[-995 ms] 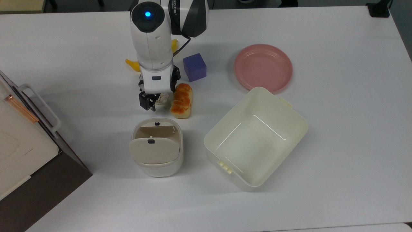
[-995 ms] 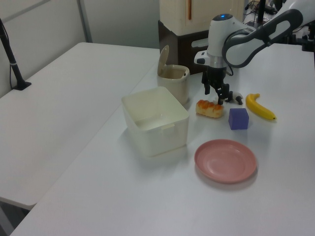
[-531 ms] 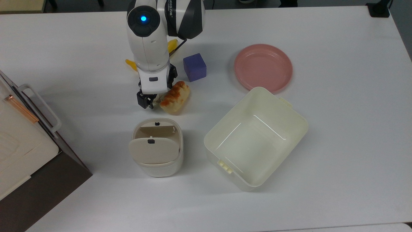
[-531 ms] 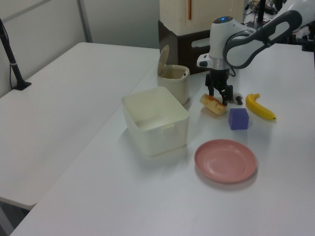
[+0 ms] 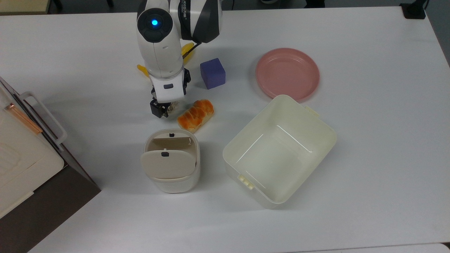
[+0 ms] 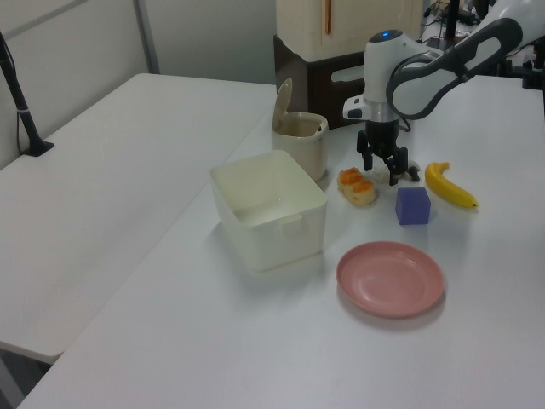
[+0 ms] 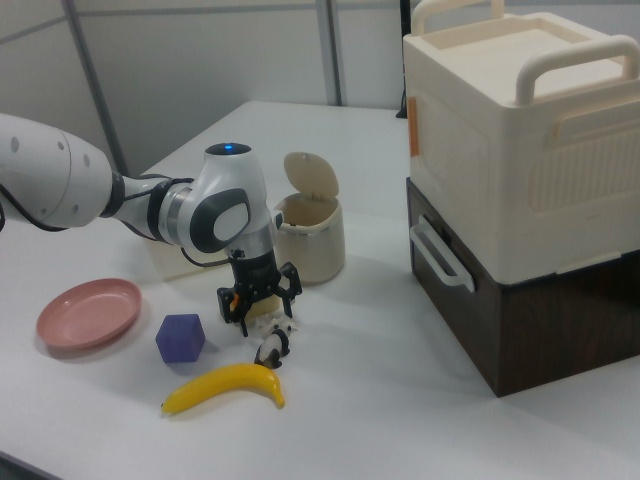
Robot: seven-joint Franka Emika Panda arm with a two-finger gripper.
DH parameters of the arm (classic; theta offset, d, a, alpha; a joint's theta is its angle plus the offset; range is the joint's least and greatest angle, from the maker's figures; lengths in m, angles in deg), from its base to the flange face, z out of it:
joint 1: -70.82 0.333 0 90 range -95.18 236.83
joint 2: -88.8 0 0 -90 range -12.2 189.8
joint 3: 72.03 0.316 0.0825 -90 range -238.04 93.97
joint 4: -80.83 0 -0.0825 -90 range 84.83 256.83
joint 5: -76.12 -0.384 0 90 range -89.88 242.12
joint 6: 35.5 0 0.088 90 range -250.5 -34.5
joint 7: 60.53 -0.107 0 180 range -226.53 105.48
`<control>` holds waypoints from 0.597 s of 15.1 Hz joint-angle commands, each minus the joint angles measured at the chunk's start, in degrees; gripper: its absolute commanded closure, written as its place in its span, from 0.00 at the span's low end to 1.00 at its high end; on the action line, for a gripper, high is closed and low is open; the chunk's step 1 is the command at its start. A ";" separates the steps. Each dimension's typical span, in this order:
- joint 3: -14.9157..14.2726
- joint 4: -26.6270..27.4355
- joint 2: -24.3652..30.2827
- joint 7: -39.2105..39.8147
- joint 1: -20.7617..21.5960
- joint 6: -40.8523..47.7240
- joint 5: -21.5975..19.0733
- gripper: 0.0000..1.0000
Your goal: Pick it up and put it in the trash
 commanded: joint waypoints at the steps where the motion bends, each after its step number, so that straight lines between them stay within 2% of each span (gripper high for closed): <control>1: -0.10 0.46 -0.18 2.13 -0.22 0.38 1.12 0.24; 4: -0.10 0.46 -0.27 3.44 -0.48 0.38 2.18 0.54; 6: -0.10 0.37 -0.18 4.41 -0.92 0.38 2.18 0.67; 9: -0.10 -0.33 -0.09 4.59 -1.10 0.65 2.18 0.70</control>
